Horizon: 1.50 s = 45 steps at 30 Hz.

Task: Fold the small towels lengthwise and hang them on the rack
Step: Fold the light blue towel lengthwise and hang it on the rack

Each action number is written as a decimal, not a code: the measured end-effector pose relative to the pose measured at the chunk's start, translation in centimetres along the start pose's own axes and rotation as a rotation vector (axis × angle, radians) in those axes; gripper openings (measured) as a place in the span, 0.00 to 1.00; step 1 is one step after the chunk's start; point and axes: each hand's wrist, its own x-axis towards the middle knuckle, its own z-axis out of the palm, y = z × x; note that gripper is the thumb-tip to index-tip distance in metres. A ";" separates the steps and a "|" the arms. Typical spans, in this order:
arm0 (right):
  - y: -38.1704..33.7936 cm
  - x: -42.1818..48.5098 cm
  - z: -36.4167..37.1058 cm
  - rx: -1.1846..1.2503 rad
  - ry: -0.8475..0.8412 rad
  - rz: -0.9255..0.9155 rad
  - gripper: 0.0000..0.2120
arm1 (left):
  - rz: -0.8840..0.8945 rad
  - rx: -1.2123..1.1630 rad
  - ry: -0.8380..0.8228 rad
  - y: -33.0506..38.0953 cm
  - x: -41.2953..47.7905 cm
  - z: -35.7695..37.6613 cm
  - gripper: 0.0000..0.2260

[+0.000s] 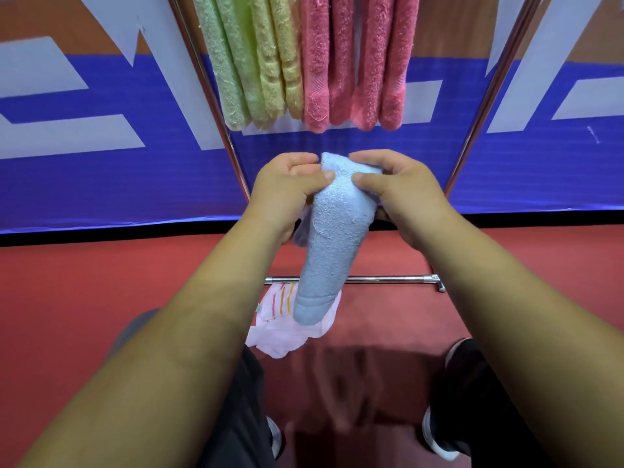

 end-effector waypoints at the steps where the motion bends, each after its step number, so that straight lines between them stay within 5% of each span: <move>1: 0.0 0.0 0.0 0.010 0.021 0.022 0.13 | 0.049 0.156 0.056 0.0 0.0 0.0 0.21; 5: 0.2 -0.3 0.2 0.048 0.089 0.082 0.13 | 0.193 0.695 0.212 0.0 -1.8 0.7 0.10; 13: -0.5 0.1 0.7 0.324 0.239 0.172 0.17 | 0.010 0.721 -0.179 -2.7 -3.2 3.7 0.16; 15: -0.8 0.3 0.7 0.378 0.272 0.193 0.18 | 0.061 0.705 -0.145 -3.0 -3.6 4.3 0.18; 19: -1.6 0.1 0.5 0.416 0.297 0.183 0.18 | 0.235 0.800 0.008 -3.4 -2.7 4.7 0.05; 21: -1.3 0.2 0.1 0.264 0.277 0.135 0.15 | 0.301 0.823 0.053 -3.4 -2.4 4.3 0.04; 25: 0.6 0.9 -0.6 -0.488 0.173 -0.054 0.15 | 0.418 0.860 0.136 -2.7 -1.9 3.8 0.04; 29: 2.1 0.4 -0.5 -0.883 0.089 -0.047 0.08 | 0.477 0.919 0.153 -2.0 -1.6 3.3 0.03; 33: 3.3 -0.5 -0.6 -0.991 0.160 -0.068 0.14 | 0.517 1.005 0.151 -1.8 -1.6 2.7 0.04; 45: -2.5 -6.4 -2.3 -0.965 0.192 -0.211 0.05 | 0.591 0.986 0.078 2.8 -6.0 4.1 0.05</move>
